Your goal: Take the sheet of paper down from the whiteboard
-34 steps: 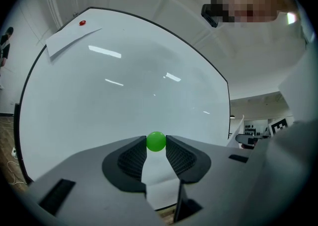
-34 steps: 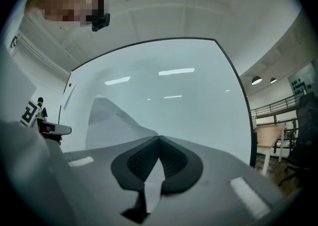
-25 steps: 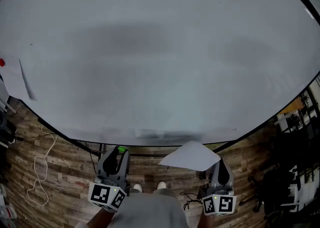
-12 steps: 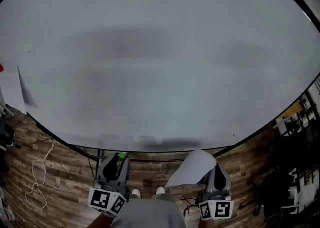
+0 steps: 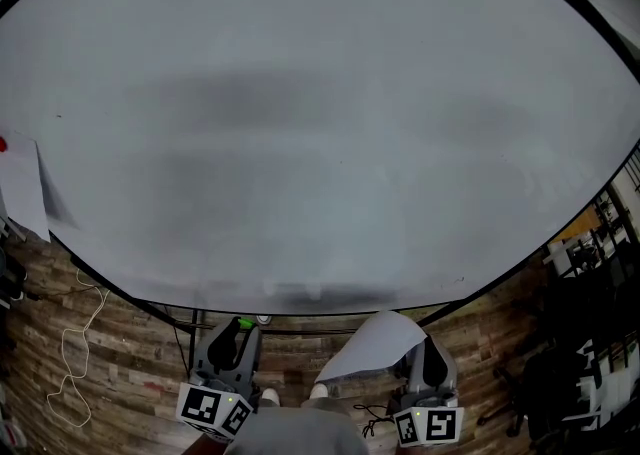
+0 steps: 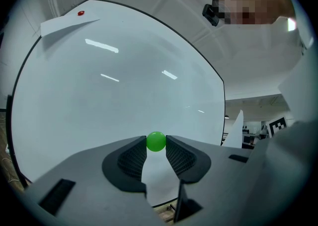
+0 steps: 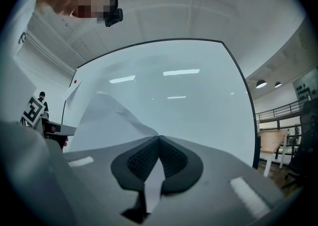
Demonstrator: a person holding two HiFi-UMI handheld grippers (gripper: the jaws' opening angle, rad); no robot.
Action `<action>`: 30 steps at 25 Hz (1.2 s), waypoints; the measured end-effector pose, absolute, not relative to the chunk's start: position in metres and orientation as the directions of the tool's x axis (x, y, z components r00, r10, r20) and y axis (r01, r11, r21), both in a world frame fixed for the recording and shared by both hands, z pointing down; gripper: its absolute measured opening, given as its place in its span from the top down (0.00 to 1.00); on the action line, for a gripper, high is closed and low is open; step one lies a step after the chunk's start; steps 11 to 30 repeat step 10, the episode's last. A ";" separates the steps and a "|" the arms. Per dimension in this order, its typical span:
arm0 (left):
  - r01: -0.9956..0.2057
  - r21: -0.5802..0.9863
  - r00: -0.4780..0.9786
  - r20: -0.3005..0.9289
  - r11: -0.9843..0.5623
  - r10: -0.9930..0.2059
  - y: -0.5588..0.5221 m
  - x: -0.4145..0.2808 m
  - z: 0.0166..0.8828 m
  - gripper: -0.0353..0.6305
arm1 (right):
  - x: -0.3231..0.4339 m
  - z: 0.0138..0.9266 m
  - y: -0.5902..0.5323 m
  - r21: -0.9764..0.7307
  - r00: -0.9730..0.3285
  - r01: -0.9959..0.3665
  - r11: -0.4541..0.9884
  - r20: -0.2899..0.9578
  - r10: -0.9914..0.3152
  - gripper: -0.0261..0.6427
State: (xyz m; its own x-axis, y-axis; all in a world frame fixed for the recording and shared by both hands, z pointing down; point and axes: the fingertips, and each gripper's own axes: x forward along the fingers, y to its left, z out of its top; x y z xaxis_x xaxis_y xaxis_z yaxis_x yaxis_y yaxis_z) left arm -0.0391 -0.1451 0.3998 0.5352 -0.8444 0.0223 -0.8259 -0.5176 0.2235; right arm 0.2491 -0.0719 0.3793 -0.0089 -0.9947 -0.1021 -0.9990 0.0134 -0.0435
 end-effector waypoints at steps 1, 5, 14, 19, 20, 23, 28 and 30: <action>-0.825 0.225 0.536 0.021 -0.519 -0.844 -0.145 -0.038 0.400 0.76 | 0.248 0.380 -0.073 -0.042 -0.012 -0.999 0.016 -0.101 -0.995 0.94; -0.823 0.225 0.539 0.019 -0.521 -0.842 -0.146 -0.038 0.399 0.76 | 0.246 0.380 -0.076 -0.038 -0.016 -0.999 0.020 -0.100 -0.995 0.94; -0.821 0.227 0.542 0.026 -0.523 -0.840 -0.144 -0.040 0.396 0.76 | 0.244 0.376 -0.076 -0.037 -0.017 -0.999 0.020 -0.097 -0.995 0.94; -0.821 0.227 0.542 0.026 -0.523 -0.840 -0.144 -0.040 0.396 0.76 | 0.244 0.376 -0.076 -0.037 -0.017 -0.999 0.020 -0.097 -0.995 0.94; -0.821 0.227 0.542 0.026 -0.523 -0.840 -0.144 -0.040 0.396 0.76 | 0.244 0.376 -0.076 -0.037 -0.017 -0.999 0.020 -0.097 -0.995 0.94; -0.821 0.227 0.542 0.026 -0.523 -0.840 -0.144 -0.040 0.396 0.76 | 0.244 0.376 -0.076 -0.037 -0.017 -0.999 0.020 -0.097 -0.995 0.94; -0.821 0.227 0.542 0.026 -0.523 -0.840 -0.144 -0.040 0.396 0.76 | 0.244 0.376 -0.076 -0.037 -0.017 -0.999 0.020 -0.097 -0.995 0.94; -0.821 0.227 0.542 0.026 -0.523 -0.840 -0.144 -0.040 0.396 0.76 | 0.244 0.376 -0.076 -0.037 -0.017 -0.999 0.020 -0.097 -0.995 0.94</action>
